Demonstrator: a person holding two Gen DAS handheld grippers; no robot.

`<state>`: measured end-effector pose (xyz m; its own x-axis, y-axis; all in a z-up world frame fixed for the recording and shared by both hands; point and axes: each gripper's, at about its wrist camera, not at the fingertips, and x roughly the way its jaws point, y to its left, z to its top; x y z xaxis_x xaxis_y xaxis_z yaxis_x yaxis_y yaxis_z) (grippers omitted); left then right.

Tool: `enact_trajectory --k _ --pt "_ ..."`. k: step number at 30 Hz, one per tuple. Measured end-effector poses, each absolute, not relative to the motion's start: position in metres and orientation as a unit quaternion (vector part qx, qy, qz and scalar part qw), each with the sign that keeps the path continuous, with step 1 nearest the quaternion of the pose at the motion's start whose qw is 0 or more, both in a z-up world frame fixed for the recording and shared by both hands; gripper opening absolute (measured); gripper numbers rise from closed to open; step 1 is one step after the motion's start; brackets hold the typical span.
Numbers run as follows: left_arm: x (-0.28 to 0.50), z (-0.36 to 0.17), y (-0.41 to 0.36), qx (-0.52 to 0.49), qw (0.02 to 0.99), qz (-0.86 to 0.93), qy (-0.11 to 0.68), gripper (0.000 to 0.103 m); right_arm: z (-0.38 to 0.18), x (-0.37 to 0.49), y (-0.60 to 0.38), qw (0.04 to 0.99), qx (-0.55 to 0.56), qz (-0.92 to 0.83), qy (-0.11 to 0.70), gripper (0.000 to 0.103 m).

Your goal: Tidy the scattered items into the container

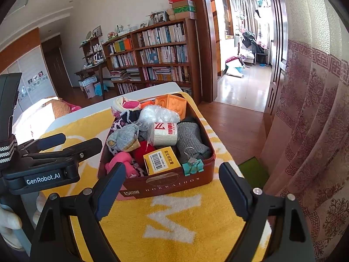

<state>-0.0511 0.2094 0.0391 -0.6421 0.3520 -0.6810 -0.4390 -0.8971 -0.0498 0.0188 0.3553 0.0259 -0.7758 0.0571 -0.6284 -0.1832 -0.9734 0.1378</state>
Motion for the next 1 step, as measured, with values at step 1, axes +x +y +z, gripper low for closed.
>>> enact_trajectory --k 1 --pt "-0.051 0.0383 0.2099 -0.362 0.219 0.904 0.063 0.103 0.0244 0.0179 0.3552 0.064 -0.331 0.937 0.097 0.089"
